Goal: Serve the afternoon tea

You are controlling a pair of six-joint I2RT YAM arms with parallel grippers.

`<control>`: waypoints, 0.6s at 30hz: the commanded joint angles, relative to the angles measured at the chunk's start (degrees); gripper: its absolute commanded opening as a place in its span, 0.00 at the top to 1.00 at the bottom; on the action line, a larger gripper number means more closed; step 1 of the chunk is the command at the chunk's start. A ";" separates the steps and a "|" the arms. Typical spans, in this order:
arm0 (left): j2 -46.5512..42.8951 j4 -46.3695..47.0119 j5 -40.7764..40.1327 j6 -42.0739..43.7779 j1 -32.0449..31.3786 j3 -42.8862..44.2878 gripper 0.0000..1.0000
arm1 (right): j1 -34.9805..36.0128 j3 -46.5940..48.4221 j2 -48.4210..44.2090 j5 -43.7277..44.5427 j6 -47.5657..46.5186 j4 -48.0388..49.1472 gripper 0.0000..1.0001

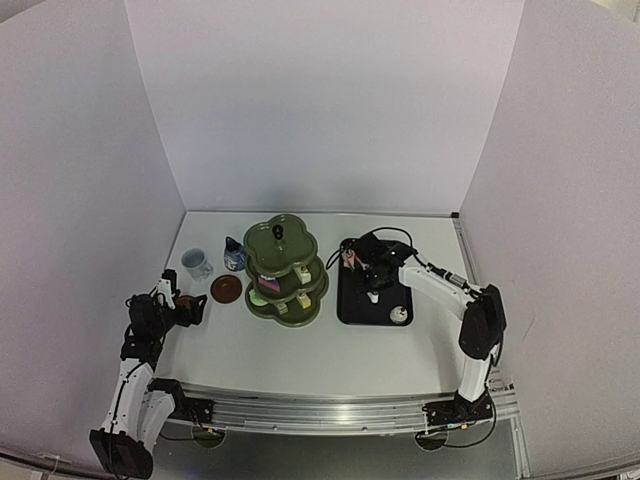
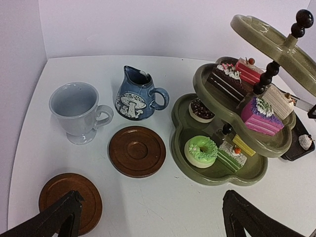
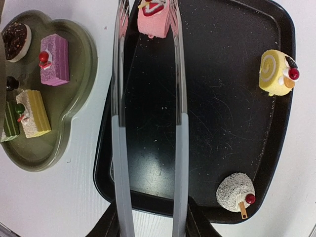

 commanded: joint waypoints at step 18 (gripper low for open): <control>0.07 2.04 -0.57 2.42 0.16 -0.30 0.00 | -0.77 2.83 3.31 2.32 0.13 1.38 0.66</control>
